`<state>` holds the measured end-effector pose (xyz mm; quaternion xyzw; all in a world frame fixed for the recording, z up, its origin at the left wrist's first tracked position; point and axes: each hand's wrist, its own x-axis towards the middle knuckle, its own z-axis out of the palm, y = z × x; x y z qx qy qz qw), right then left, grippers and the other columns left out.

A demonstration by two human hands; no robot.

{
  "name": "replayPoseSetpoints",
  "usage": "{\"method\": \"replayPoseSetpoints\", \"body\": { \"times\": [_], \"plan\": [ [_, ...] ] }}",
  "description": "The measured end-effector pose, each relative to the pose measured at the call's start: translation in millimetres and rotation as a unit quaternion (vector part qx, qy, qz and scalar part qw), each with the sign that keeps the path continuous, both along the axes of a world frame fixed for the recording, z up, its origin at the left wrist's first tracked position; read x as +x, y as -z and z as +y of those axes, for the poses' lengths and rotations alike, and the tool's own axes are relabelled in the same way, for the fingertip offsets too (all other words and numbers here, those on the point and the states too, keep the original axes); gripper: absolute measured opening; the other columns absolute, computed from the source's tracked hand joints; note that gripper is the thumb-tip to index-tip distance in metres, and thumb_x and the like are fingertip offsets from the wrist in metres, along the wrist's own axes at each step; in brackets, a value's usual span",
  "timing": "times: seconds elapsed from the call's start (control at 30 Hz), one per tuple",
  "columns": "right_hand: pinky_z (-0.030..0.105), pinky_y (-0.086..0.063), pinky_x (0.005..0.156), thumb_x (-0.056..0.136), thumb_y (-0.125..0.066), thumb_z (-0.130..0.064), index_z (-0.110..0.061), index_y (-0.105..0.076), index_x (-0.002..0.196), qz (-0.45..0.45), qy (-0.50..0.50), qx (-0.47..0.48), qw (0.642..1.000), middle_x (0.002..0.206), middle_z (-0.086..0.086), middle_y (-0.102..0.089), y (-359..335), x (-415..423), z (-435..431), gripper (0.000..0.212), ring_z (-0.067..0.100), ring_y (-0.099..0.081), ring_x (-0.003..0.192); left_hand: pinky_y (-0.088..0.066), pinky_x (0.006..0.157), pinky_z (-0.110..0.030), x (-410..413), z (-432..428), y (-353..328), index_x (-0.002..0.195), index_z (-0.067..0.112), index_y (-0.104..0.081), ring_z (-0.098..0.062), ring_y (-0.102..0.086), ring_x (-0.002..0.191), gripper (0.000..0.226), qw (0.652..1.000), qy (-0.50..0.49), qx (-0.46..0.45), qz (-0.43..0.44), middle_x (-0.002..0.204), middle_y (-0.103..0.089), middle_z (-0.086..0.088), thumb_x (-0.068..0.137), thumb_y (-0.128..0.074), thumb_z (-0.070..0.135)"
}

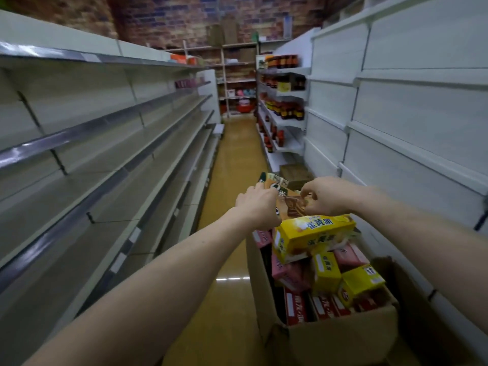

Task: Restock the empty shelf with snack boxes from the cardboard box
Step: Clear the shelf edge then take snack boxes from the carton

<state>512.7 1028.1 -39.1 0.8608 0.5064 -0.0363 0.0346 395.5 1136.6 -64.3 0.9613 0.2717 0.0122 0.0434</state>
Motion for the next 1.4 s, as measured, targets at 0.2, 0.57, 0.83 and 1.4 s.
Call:
{"method": "replayPoseSetpoints", "body": {
  "times": [0.2,0.57,0.83,1.4],
  "plan": [
    [0.035,-0.049,0.091,0.086,-0.066,-0.035,-0.02,-0.05,0.135,0.035,0.053,-0.016,0.998,0.129,0.005,-0.057,34,52,-13,0.053,0.025,-0.055,0.114,-0.043,0.097,-0.044,49,3,31,0.139,0.018,-0.042,-0.03,-0.041,0.125,0.062,0.998,0.032,-0.025,0.04,0.138,-0.041,-0.01,0.085,-0.066,0.036],
    [0.04,-0.045,0.099,0.072,-0.079,-0.038,-0.022,-0.035,0.142,0.077,0.06,-0.036,0.995,0.131,0.008,-0.049,98,143,-11,0.084,0.026,-0.048,0.119,-0.032,0.106,-0.051,124,4,83,0.141,0.014,-0.033,-0.031,-0.031,0.134,0.073,0.992,-0.014,-0.051,0.112,0.145,-0.035,-0.01,0.084,-0.067,0.044],
    [0.048,-0.038,0.106,0.076,-0.076,-0.041,-0.023,-0.015,0.15,0.055,0.006,-0.074,0.996,0.15,0.007,-0.027,140,177,7,0.097,0.028,-0.026,0.138,-0.024,0.112,-0.061,149,10,121,0.148,0.015,-0.024,-0.031,-0.023,0.141,0.09,0.983,-0.076,-0.056,0.158,0.151,-0.028,-0.009,0.079,-0.071,0.049],
    [0.046,-0.041,0.103,0.079,-0.072,-0.033,-0.021,-0.028,0.144,0.013,-0.06,-0.063,0.996,0.138,0.009,-0.035,167,192,19,0.079,0.029,-0.034,0.13,-0.048,0.093,-0.039,136,0,139,0.137,0.02,-0.033,-0.024,-0.039,0.123,0.072,0.986,-0.129,-0.063,0.085,0.132,-0.041,-0.006,0.08,-0.074,0.035]
  ]
}}
